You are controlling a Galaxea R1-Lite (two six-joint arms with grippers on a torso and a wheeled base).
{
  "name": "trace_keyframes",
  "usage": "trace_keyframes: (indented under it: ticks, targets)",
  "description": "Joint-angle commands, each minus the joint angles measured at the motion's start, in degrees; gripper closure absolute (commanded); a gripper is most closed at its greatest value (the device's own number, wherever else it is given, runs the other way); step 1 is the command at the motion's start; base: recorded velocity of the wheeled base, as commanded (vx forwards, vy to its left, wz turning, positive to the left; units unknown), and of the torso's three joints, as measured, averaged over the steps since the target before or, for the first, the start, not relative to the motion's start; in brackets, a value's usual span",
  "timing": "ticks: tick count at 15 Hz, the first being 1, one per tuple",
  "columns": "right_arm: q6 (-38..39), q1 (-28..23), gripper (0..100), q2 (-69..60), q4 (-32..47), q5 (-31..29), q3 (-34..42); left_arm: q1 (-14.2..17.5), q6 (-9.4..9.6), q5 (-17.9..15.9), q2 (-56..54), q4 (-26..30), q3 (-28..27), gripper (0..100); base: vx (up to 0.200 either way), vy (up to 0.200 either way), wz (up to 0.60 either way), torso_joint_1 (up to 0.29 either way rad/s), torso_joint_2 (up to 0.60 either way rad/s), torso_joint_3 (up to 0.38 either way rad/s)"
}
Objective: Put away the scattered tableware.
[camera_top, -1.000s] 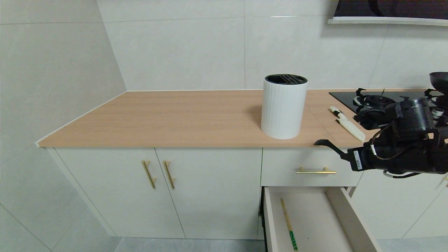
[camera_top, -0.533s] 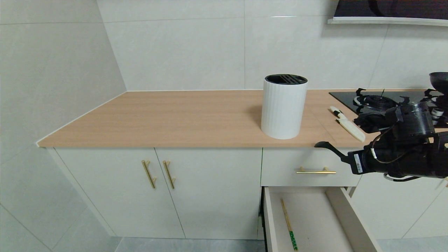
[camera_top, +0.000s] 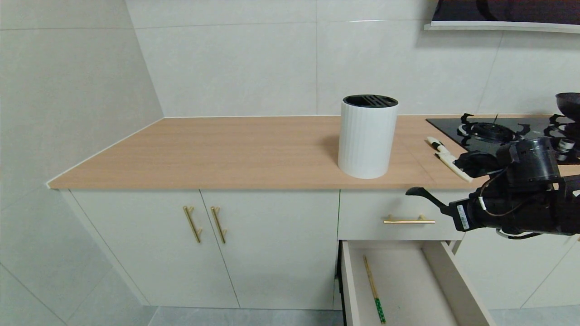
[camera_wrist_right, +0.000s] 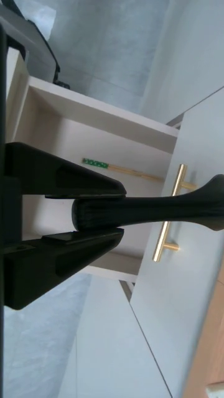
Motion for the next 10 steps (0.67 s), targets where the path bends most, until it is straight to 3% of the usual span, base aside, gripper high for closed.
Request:
trace_keyframes:
  ticks: [1,10]
  targets:
    - [-0.11,0.01,100,0.83,-0.36,0.01,0.47,0.01,-0.01,0.02,0.08,0.02,0.00,0,0.000,0.000,0.00,-0.149,0.35,0.207]
    - [-0.11,0.01,100,1.45,-0.45,-0.08,0.56,0.01,-0.01,0.02,0.08,0.02,0.00,0,0.000,0.000,0.00,-0.177,0.46,0.273]
